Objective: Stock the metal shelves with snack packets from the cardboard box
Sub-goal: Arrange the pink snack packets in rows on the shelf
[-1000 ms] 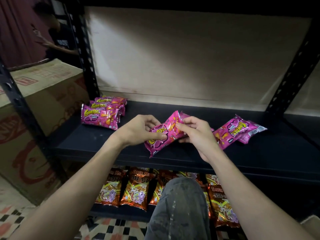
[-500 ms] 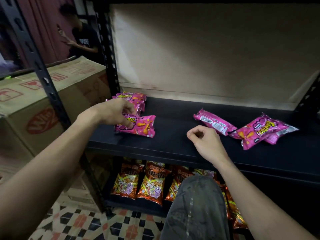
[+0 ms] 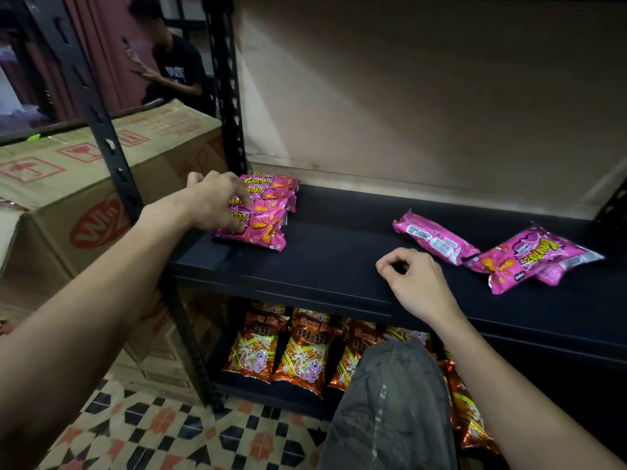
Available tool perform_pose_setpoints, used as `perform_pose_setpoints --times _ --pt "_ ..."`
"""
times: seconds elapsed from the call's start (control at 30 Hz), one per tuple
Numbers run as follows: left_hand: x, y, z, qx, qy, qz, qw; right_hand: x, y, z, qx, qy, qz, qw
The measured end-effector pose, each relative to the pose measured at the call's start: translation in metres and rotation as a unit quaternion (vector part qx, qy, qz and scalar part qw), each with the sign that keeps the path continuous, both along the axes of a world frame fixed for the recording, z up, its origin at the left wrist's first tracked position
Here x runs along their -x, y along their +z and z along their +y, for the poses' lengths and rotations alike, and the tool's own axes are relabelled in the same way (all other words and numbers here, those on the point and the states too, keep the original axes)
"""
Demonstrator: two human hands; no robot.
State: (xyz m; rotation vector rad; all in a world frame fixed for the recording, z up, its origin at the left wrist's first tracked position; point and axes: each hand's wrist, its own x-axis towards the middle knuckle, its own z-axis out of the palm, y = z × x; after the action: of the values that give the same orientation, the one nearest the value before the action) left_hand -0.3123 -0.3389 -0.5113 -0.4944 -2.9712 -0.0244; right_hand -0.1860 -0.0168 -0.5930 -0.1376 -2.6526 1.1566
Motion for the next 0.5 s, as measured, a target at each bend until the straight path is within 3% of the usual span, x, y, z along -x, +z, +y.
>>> perform_pose_setpoints --times 0.5 --pt "-0.007 0.001 0.010 0.036 0.021 -0.042 0.998 0.000 0.001 0.000 -0.010 0.002 -0.003 1.000"
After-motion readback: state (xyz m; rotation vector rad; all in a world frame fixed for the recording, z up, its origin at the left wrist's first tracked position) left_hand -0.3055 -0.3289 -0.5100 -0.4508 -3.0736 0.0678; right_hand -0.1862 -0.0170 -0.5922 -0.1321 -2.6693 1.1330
